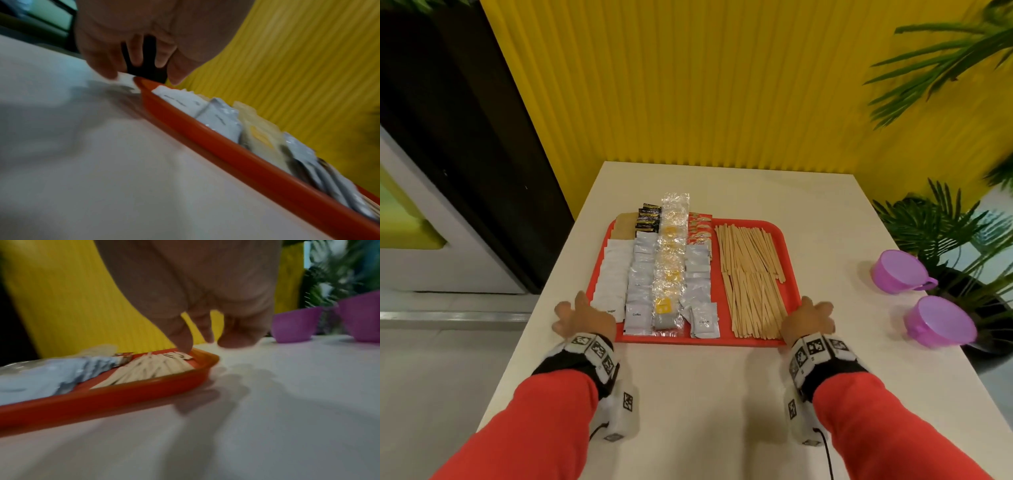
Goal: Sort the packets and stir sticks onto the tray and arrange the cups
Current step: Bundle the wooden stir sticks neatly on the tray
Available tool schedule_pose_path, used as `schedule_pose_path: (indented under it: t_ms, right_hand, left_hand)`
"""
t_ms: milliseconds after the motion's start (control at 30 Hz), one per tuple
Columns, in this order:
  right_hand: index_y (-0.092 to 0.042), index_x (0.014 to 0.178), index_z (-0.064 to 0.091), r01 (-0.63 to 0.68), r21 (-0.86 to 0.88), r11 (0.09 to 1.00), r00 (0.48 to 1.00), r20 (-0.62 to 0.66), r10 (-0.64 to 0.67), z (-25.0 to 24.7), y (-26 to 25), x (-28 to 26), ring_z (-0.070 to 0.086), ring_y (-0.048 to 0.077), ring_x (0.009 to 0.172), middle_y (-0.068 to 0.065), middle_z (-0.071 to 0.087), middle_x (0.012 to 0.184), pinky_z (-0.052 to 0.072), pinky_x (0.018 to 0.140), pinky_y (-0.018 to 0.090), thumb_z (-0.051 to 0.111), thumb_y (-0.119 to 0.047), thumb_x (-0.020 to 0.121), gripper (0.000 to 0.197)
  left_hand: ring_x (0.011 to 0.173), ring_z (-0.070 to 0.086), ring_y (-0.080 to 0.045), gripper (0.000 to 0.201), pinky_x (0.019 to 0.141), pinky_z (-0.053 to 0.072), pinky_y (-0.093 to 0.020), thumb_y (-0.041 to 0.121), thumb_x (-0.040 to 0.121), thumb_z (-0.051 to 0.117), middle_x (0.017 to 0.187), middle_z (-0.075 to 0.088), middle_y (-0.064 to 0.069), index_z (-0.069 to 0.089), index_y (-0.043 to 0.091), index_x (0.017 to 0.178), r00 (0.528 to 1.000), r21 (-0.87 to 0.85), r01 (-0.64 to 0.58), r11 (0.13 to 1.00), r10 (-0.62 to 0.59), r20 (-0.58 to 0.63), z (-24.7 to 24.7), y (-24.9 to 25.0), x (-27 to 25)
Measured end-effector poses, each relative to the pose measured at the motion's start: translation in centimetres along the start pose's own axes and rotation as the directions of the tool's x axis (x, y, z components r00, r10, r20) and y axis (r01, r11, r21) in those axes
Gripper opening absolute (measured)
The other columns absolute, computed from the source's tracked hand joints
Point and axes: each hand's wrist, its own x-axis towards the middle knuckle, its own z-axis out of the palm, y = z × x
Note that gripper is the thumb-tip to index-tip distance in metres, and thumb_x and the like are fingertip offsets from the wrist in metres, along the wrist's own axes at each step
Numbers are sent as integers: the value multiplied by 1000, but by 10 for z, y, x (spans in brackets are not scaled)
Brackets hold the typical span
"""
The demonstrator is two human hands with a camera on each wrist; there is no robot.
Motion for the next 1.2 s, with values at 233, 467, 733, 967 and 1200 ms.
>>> schedule_pose_path:
  t_ms: [233, 467, 733, 967, 1200]
  right_hand:
    - [-4, 139, 37, 234, 371, 899, 912, 237, -335, 31, -66, -47, 47, 25, 120, 11, 43, 142, 36, 94, 30, 42, -3, 90, 49]
    - [-12, 115, 39, 168, 411, 896, 874, 358, -328, 44, -77, -56, 52, 17, 82, 3, 53, 96, 36, 69, 26, 40, -6, 90, 26]
    - [-17, 80, 36, 129, 378, 917, 882, 380, -280, 56, -73, -51, 37, 10, 61, -2, 38, 72, 31, 53, 23, 42, 2, 83, 21]
    - [-17, 67, 32, 119, 367, 923, 882, 388, -268, 62, -73, -48, 35, 12, 59, 1, 37, 68, 26, 53, 23, 45, 3, 82, 28]
    - [-27, 68, 24, 138, 364, 921, 901, 340, -269, 65, -76, -44, 36, 10, 58, -2, 37, 68, 28, 51, 21, 44, 4, 82, 40]
  left_hand:
    - [71, 52, -20, 29, 63, 39, -24, 13, 93, 40, 70, 52, -2, 56, 11, 69, 848, -52, -421, 906, 413, 331, 29, 33, -54]
    - [105, 62, -27, 28, 85, 50, -27, 7, 91, 46, 114, 65, -15, 65, -2, 108, 791, -10, -325, 946, 277, 545, 50, 50, -57]
    - [93, 63, -31, 17, 80, 51, -36, 1, 84, 49, 104, 67, -16, 63, 3, 93, 790, -75, -313, 947, 303, 532, 58, 58, -51]
    - [99, 55, -24, 32, 80, 41, -27, 4, 85, 50, 117, 60, -5, 60, 16, 112, 777, -85, -380, 921, 368, 510, 54, 56, -48]
    - [108, 55, -28, 38, 88, 44, -29, 2, 85, 52, 122, 58, -7, 53, 13, 121, 776, -172, -322, 931, 364, 516, 51, 55, -51]
